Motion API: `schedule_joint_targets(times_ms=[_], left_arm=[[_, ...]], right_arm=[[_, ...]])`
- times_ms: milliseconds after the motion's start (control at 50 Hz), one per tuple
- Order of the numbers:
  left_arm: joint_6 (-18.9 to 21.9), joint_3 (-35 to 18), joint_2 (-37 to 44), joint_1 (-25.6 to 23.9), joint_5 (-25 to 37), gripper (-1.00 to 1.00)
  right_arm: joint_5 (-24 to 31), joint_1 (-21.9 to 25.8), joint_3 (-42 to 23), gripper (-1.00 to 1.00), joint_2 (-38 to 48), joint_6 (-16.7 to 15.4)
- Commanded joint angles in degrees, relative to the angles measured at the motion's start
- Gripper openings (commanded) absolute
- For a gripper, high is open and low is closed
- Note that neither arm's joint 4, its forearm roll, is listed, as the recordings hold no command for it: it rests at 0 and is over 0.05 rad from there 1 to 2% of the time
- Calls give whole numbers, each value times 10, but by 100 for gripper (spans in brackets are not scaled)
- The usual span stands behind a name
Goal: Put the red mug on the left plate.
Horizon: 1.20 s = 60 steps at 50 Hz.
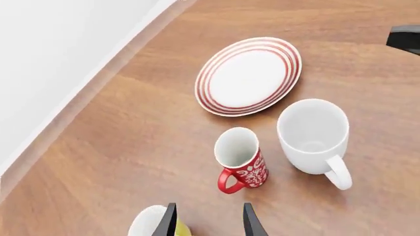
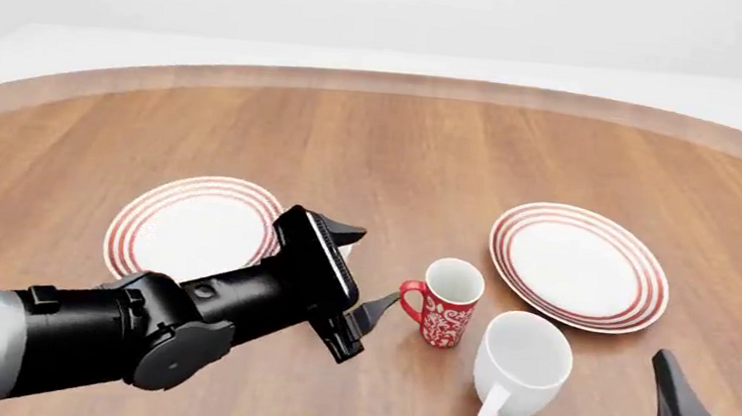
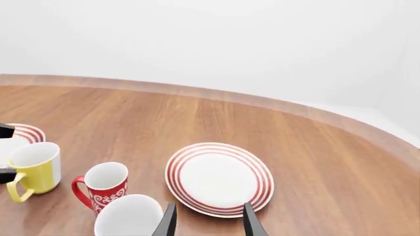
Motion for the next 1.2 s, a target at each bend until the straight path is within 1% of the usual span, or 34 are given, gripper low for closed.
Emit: schedule_joint_targets(times_ms=[20,140,200,300,400,440,560,740,760,900,1020,1200], left_arm=[[-5,-6,30,-21,3,100],[-4,-11,47,-24,3,100],[3,-21,60,-18,4,100],[5,-32,73,-21,10,100],[14,-38,94,-18,3,100],[9,-44,101,-16,6,100],[11,-49,125,-16,0,100],[9,-63,141,-19,1,100],[11,-64,146,-20,-1,100],[9,-77,159,-16,-3,100],[12,-92,184,-2,-13,100],[12,-99,198,0,-15,100]], right_arm=[[-7,0,0,100,9,-4],[-4,2,0,100,7,-5],[-13,1,0,100,14,-4],[-12,2,0,100,14,-4],[-12,2,0,100,14,-2],[-5,2,0,100,9,-1],[-5,1,0,100,9,0],[-15,1,0,100,22,1],[-28,0,0,100,34,2],[-34,1,0,100,41,2],[-28,3,0,100,36,2],[-21,4,0,100,27,3]])
